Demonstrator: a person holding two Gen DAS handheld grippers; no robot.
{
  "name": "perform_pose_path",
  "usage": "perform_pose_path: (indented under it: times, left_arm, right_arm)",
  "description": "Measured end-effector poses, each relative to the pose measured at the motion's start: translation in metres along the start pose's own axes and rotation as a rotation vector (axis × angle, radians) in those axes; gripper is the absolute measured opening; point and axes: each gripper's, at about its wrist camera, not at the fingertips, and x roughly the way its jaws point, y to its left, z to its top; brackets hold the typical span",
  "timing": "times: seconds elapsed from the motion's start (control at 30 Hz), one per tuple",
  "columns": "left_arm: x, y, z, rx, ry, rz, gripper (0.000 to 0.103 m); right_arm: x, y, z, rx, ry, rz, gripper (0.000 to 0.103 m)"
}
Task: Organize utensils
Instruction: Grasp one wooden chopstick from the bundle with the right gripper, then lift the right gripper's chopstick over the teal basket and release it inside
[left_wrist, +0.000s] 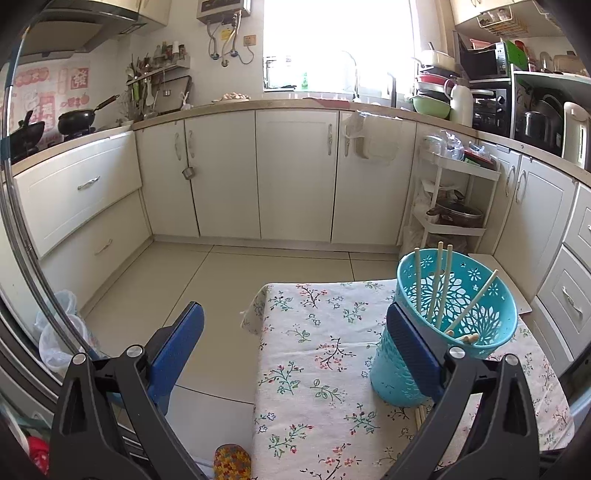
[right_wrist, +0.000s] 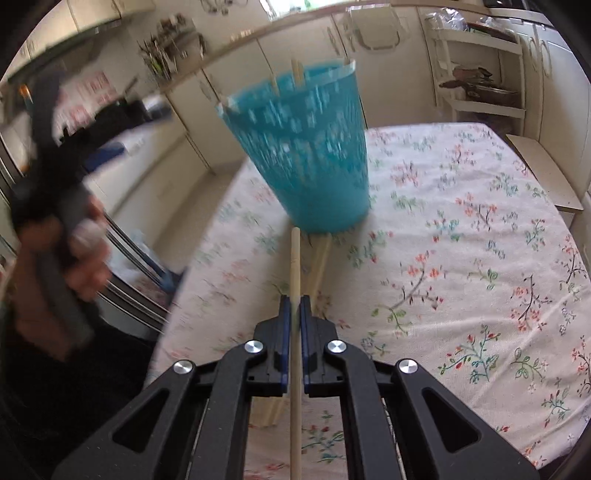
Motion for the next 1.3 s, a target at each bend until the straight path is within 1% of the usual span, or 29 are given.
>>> perform_pose_path:
  times: [0.13,0.3,0.4,0.53,0.63,0.7,0.83,0.93,1.1,1.3]
  left_arm:
    - [0.002,-0.003,-0.001,0.012,0.006,0.003,0.095]
    - [0.006,-0.007,-0.003,0.032,0.017,0.014,0.095]
    - [0.006,-0.007,-0.004,0.031,0.02,0.012,0.095]
    - [0.007,-0.009,-0.004,0.038,0.021,0.012,0.095]
    - [0.01,-0.009,-0.005,0.039,0.031,0.015,0.095]
    - [0.012,-0.008,-0.004,0.031,0.037,0.013,0.095]
    - [0.014,-0.005,-0.002,0.02,0.042,0.014,0.095]
    - [0.016,-0.003,-0.002,0.014,0.052,0.015,0.095]
    - [0.018,0.001,-0.001,-0.012,0.073,0.008,0.095]
    - [0.02,0.004,-0.001,-0.019,0.087,0.01,0.095]
  right_arm:
    - [-0.023,0.006,0.021,0.037,-0.08,0.073,0.006]
    - [-0.048,0.019,0.05,0.033,-0.186,0.153,0.006]
    - [-0.059,0.024,0.079,0.029,-0.269,0.192,0.006]
    - [-0.06,0.03,0.126,0.022,-0.397,0.175,0.006]
    - [-0.046,0.029,0.157,0.043,-0.46,0.152,0.006]
    - [-0.034,0.029,0.174,0.044,-0.493,0.112,0.006]
    - [0.0,0.03,0.199,0.025,-0.505,0.02,0.006]
    - [0.019,0.023,0.2,0.03,-0.484,-0.034,0.006]
    - [0.031,0.015,0.182,0.033,-0.437,-0.069,0.007]
    - [0.024,0.02,0.153,-0.008,-0.392,-0.061,0.009]
